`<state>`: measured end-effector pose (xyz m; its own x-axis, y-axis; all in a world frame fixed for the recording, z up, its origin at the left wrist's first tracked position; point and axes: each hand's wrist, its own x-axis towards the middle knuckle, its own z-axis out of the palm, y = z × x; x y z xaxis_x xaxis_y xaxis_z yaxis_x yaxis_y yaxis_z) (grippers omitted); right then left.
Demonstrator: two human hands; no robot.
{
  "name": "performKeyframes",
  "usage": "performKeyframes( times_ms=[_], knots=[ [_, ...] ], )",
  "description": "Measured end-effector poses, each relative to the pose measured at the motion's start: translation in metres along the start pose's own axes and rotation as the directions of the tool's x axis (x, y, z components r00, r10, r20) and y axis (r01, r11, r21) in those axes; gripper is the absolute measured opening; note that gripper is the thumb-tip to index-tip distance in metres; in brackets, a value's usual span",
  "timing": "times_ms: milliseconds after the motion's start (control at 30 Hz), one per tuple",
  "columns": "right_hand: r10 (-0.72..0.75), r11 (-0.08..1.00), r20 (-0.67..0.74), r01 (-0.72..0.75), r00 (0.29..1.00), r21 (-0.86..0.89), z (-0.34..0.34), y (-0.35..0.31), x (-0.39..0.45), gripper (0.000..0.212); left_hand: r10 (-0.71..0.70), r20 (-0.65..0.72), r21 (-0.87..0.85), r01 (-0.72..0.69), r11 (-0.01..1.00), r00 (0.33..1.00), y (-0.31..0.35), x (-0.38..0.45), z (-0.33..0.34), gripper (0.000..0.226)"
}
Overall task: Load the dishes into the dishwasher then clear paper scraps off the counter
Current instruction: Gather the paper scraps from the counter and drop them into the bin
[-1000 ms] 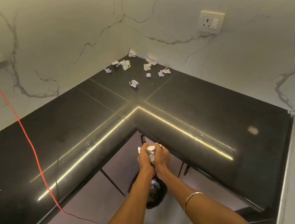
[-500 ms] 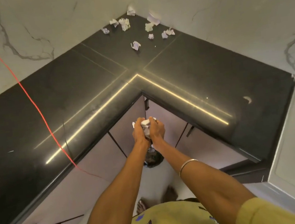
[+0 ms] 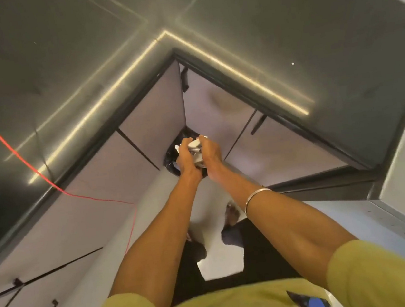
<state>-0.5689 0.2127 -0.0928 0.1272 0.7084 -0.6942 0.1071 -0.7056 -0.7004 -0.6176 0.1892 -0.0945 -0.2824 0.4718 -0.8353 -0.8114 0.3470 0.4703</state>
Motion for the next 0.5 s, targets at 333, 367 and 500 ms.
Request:
performKeyframes(
  times_ms=[333,367,500],
  knots=[
    [-0.013,0.995,0.003,0.013,1.000,-0.103,0.039,0.142,0.166,0.036,-0.031,0.003,-0.044,0.031,0.999,1.000,-0.102,0.198,-0.048,0.053],
    [-0.024,0.990,0.035,0.029,0.999,-0.140,0.044,0.159,0.187,0.037,-0.003,-0.017,-0.047,0.002,0.999,1.000,-0.112,0.220,-0.053,0.053],
    [-0.026,0.986,0.057,0.035,0.998,-0.163,0.070,0.216,0.259,0.040,0.072,-0.114,-0.037,-0.076,0.996,0.991,-0.147,0.306,-0.070,0.063]
  ],
)
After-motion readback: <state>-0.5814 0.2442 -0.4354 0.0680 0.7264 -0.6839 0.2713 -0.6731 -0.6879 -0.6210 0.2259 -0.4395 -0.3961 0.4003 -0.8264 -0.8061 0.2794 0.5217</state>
